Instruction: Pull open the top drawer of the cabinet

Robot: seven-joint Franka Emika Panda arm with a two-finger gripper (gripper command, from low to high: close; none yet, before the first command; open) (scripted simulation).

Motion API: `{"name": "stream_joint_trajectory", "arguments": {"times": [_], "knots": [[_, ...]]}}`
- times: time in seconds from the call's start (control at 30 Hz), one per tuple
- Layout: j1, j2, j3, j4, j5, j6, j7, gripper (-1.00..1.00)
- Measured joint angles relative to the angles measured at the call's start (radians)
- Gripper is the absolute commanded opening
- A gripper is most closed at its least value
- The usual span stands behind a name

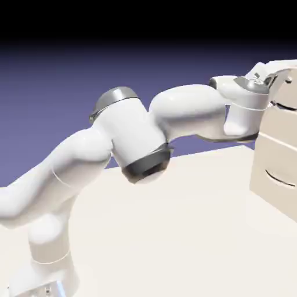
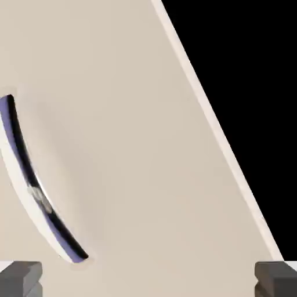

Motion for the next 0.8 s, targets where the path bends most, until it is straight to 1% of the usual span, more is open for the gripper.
{"name": "stream_joint_trajectory", "arguments": {"times": [0.27,0.33,0.73,0.77,0.8], "knots": [[0.290,-0.040,-0.240,0.184,-0.315,-0.032,0.053,0.00],[0.301,-0.041,-0.249,0.191,-0.326,-0.033,0.055,0.00],[0.489,-0.306,-0.176,0.626,-0.187,0.092,-0.326,0.00],[0.504,-0.327,-0.170,0.660,-0.176,0.102,-0.356,-1.00],[0.504,-0.327,-0.170,0.660,-0.176,0.102,-0.356,-1.00]]}}
